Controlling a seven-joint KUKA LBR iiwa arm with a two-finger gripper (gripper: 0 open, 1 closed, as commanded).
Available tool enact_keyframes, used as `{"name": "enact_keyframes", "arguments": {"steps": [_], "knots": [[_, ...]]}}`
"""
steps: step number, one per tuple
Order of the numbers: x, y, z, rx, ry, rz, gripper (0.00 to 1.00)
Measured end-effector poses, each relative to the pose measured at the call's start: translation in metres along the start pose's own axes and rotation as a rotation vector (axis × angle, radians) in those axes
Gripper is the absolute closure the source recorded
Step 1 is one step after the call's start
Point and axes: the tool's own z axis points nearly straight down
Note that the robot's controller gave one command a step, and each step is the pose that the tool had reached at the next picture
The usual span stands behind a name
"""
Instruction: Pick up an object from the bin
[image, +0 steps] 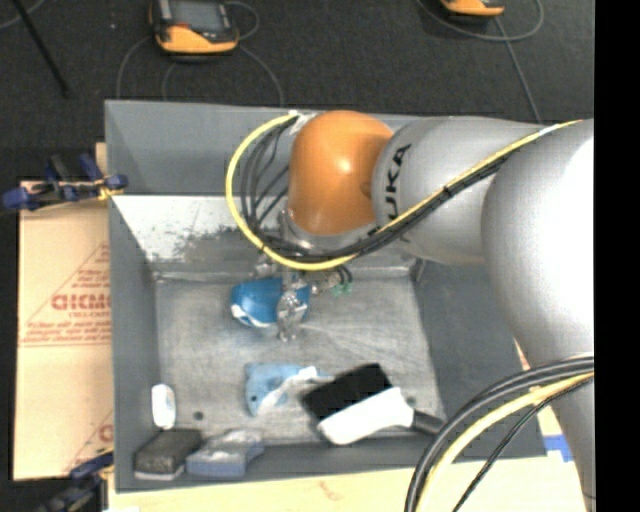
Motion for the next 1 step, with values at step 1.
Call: {"name": "enact_keyframes", "arguments": {"steps": [1], "knots": [[-0.0005, -0.0001, -0.0129, 0.001, -0.001, 0.001, 1.0]]}}
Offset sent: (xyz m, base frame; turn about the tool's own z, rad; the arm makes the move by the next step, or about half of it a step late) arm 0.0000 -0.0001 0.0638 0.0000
